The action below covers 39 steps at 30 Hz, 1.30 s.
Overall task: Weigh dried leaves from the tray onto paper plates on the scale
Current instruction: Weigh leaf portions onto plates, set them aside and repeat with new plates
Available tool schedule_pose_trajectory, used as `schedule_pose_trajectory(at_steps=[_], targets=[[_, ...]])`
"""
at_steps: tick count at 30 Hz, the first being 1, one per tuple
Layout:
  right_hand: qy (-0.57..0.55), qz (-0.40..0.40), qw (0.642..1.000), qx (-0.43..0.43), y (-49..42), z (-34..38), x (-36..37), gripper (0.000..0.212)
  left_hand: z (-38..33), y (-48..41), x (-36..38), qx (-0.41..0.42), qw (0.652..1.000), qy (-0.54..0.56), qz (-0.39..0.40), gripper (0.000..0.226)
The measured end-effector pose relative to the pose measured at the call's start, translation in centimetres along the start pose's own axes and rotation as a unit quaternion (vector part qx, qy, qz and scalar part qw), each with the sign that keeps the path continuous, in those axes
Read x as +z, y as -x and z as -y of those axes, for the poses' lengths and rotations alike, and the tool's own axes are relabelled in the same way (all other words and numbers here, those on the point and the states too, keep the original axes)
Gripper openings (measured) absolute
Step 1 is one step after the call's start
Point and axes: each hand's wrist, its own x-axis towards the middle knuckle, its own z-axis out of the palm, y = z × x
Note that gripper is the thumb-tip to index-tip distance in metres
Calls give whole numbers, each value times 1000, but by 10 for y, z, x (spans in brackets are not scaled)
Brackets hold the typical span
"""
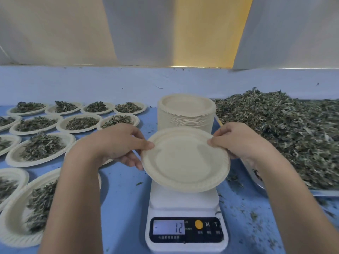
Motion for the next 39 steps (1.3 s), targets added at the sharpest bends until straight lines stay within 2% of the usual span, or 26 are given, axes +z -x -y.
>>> schedule_pose_trajectory(at_steps=[4,10,24,28,31,33,35,37,39], targets=[[41,60,996,42,-3,-9,4,14,5,-6,5,-60,996,-30,57,25],[100,68,991,48,-7,-20,16,16,15,-17,12,-122,986,-63,90,21],[110,102,987,49,-9,-26,21,18,25,-24,10,-140,983,-84,82,26],[96,67,992,52,-11,-26,20,39,22,-23,10,-162,980,-89,68,38],[49,0,999,22,-14,-28,18,37,15,-25,13,-105,981,-156,-38,39],[29,-27,999,7,-15,-31,15,41,7,-26,19,-20,974,-173,-143,34],[41,-66,997,-17,-15,-35,11,33,-4,-25,32,68,963,-161,-205,28],[82,-119,989,-38,-15,-40,4,25,-19,-22,50,137,962,-115,-208,22],[130,-162,977,-49,-14,-47,-9,20,-33,-20,74,182,967,-22,-176,18]])
